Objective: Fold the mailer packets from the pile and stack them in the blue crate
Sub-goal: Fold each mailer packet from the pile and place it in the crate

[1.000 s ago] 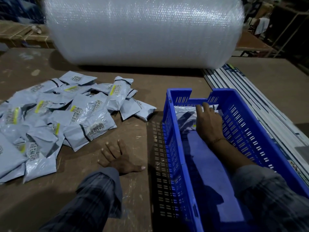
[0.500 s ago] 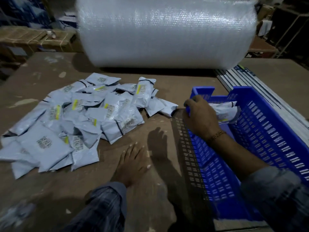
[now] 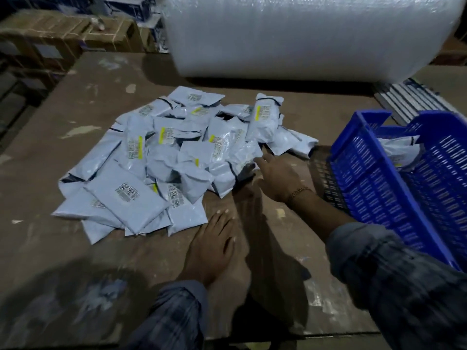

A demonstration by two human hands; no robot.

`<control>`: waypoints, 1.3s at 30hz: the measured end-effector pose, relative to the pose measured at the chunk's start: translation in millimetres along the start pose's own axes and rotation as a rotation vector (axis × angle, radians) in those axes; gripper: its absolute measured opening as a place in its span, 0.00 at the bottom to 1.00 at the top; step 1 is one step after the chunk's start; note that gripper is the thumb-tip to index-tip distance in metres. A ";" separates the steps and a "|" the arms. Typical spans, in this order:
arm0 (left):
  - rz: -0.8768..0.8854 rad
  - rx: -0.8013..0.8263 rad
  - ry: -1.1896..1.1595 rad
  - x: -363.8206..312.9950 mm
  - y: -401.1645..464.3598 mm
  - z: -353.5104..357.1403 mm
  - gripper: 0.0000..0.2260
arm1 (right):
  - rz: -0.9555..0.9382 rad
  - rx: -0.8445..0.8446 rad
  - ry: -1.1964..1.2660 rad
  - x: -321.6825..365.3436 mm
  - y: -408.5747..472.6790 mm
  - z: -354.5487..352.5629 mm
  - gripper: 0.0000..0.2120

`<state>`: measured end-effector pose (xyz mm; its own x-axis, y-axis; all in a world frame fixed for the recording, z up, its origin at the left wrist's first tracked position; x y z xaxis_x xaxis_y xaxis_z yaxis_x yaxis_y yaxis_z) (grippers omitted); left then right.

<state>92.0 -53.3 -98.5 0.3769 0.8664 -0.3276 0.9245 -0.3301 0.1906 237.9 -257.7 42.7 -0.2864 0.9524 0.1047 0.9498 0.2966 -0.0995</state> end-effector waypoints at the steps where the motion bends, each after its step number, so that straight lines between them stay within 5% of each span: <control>1: -0.029 -0.005 -0.011 1.7 -3.1 -1.2 0.23 | -0.008 -0.032 -0.014 3.3 5.3 4.4 0.30; 4: -0.062 -0.010 -0.043 2.5 -5.3 -5.1 0.23 | -0.045 -0.075 -0.111 10.1 20.8 19.6 0.37; 8: -0.050 -0.042 -0.079 -0.2 -1.5 -4.8 0.23 | -0.166 -0.016 -0.320 14.6 36.7 52.2 0.32; 16: -0.024 -0.073 -0.062 -5.3 1.5 -3.2 0.22 | 0.131 0.092 -0.135 -16.3 -15.4 66.3 0.39; 25: 0.045 -0.132 -0.035 -5.3 -4.8 0.3 0.20 | 0.400 -0.140 0.015 -7.9 -156.9 96.9 0.23; 33: 0.137 -0.159 0.056 -22.4 -15.7 -18.0 0.18 | 0.559 -0.594 0.342 11.1 -215.2 101.7 0.25; 39: 0.160 -0.117 -0.075 -68.9 4.1 -29.2 0.23 | 0.431 -0.281 0.248 7.2 -195.6 138.4 0.30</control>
<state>68.2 -103.4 -48.1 0.5260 0.7743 -0.3518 0.8410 -0.4122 0.3504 32.7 -299.1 -74.0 0.1406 0.9278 0.3457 0.9810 -0.1778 0.0782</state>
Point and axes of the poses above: each hand's wrist, its own y-axis towards the middle knuckle, its own z-axis out of the palm, x = y × z, the point moved 2 cm from there along y, towards the middle knuckle, and after that the axes turned 2 degrees about y, right-handed, at the moved point
